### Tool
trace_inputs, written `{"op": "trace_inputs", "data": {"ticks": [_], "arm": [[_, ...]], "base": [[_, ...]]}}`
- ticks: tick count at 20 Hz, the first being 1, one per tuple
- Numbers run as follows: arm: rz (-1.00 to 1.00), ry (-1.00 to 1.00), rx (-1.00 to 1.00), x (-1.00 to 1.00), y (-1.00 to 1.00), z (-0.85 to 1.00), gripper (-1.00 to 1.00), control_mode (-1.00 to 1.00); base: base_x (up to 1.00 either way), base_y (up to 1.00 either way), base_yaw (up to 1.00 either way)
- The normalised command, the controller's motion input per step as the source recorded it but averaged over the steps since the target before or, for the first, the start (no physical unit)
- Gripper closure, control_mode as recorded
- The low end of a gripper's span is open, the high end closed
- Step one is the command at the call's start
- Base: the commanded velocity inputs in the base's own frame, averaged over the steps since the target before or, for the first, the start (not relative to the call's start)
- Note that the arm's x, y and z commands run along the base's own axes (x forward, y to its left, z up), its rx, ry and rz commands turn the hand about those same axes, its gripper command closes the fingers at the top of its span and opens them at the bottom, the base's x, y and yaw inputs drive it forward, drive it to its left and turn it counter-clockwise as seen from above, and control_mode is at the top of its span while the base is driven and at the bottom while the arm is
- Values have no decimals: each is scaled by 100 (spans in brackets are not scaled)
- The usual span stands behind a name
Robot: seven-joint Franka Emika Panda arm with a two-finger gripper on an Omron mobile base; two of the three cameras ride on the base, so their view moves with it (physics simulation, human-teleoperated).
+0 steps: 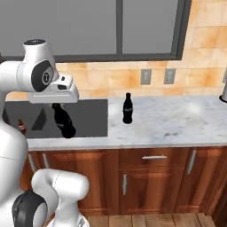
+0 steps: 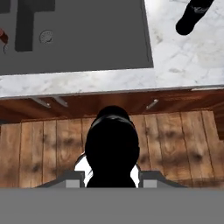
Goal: Place the large bottle from the dining counter next to the other large bottle outside the sink, and place the small bottle from the dining counter next to the other small bottle inside the sink.
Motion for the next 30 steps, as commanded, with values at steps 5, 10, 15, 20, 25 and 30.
{"op": "trace_inputs", "data": {"ticks": [5, 10, 15, 20, 25, 30], "arm": [[0, 0, 0, 0, 0, 0, 100, 100], [0, 0, 0, 0, 0, 0, 100, 100], [0, 0, 0, 0, 0, 0, 100, 100], [0, 0, 0, 0, 0, 0, 100, 100], [0, 0, 0, 0, 0, 0, 100, 100], [0, 0, 0, 0, 0, 0, 100, 100]], "base": [[57, -97, 31], [63, -86, 21], [22, -29, 8], [17, 11, 0], [3, 6, 0], [0, 0, 0]]}}
